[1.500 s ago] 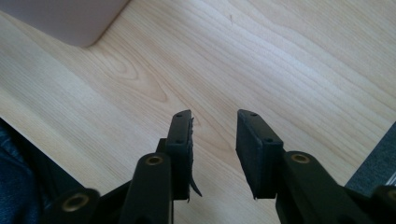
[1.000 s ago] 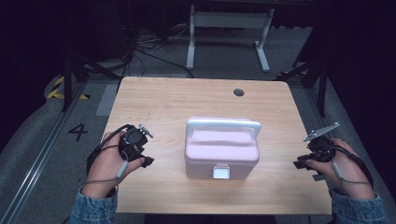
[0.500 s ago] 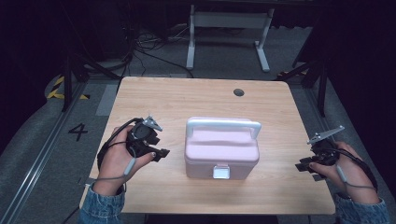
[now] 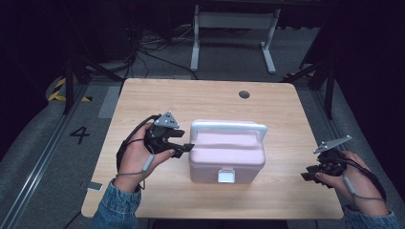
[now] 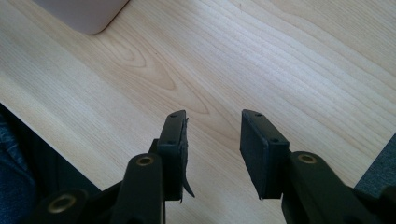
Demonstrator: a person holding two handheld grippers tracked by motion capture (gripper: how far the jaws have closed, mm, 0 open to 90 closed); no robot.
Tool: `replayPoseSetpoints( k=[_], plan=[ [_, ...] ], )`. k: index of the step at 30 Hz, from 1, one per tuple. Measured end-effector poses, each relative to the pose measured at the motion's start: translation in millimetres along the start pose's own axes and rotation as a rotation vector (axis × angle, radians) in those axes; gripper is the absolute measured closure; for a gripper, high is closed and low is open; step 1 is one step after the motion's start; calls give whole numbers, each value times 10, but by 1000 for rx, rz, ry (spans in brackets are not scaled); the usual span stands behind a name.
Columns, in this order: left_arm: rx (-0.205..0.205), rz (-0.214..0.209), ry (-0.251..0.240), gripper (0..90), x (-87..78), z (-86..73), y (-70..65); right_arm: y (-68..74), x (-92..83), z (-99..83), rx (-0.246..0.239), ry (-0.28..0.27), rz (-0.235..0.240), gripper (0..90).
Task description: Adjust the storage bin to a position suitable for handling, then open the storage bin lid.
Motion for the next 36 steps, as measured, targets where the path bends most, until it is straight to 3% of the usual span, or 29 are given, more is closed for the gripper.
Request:
replayPoseSetpoints(
  k=[9,13,15,18,24,29,32,36],
  plan=[
    [17,18,-96,415,107,100,31,2,-4,-42,8,-6,1,615],
    [-41,32,-142,442,155,123,48,7,4,-47,4,-10,-1,614],
    [-39,56,-151,466,168,131,58,15,7,-53,13,-7,5,614],
    [-40,49,-186,486,186,165,37,12,11,-54,17,-11,11,616],
    [-54,70,-201,565,201,207,13,11,19,-62,28,-5,12,619],
    [-30,102,-227,624,193,277,-8,18,9,-48,29,-21,15,621],
    [-11,129,-213,649,199,304,-12,14,10,-44,28,-27,14,620],
    [-13,133,-218,660,210,304,14,20,8,-21,22,-53,31,616]
  ],
)
Point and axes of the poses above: each handheld gripper's, and its own axes: x roughly forward along the jaws, z roughly out of its top, y roughly to its left, the point moved 5 cm from there along x, roughly forward along the jaws, and after that the axes turned 10 degrees about x, right-handed, at the moved point
